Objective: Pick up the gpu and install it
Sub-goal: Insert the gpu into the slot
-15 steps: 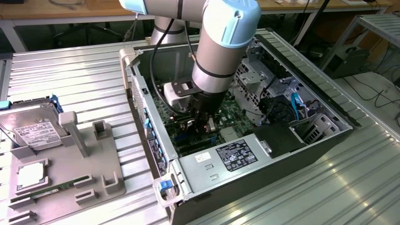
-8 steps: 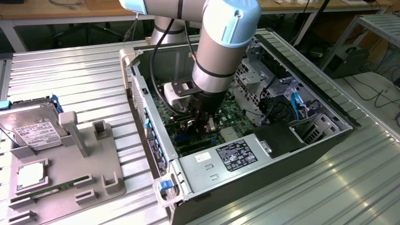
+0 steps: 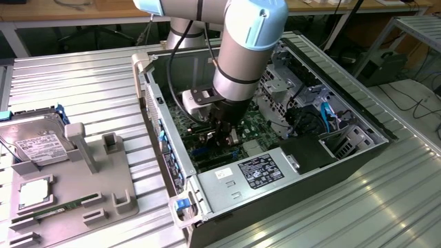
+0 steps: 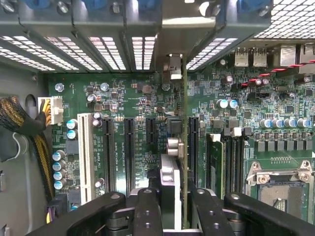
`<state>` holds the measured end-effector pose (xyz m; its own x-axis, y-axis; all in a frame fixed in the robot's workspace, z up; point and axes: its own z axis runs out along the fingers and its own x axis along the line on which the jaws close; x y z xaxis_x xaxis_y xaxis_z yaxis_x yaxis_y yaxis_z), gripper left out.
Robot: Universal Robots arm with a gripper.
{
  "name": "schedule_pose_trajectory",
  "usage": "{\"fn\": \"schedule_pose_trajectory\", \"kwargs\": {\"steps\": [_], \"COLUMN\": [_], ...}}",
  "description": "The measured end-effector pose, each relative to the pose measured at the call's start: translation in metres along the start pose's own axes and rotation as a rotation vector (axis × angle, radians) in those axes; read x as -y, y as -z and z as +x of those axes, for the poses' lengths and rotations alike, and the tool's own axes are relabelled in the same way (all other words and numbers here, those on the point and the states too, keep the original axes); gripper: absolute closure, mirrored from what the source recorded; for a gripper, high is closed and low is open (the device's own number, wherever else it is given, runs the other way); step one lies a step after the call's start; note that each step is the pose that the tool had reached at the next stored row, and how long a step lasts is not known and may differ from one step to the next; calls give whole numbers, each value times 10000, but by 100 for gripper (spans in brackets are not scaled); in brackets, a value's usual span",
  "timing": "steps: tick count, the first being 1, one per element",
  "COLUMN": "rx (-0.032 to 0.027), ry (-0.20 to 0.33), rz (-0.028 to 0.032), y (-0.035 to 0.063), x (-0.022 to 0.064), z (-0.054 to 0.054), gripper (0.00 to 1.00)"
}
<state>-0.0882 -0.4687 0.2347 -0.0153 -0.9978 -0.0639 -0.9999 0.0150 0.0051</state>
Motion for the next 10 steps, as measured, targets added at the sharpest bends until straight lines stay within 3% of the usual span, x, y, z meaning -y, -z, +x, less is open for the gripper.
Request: {"fn": "schedule_pose_trajectory", "kwargs": {"steps": [2, 7, 10], "rx": [-23, -148, -160], "ry": [0, 0, 0], "rz": [1, 2, 3], "y": [-1, -4, -7], "x": [1, -6, -22], "z": [-4, -24, -30], "gripper": [72, 72, 72]}}
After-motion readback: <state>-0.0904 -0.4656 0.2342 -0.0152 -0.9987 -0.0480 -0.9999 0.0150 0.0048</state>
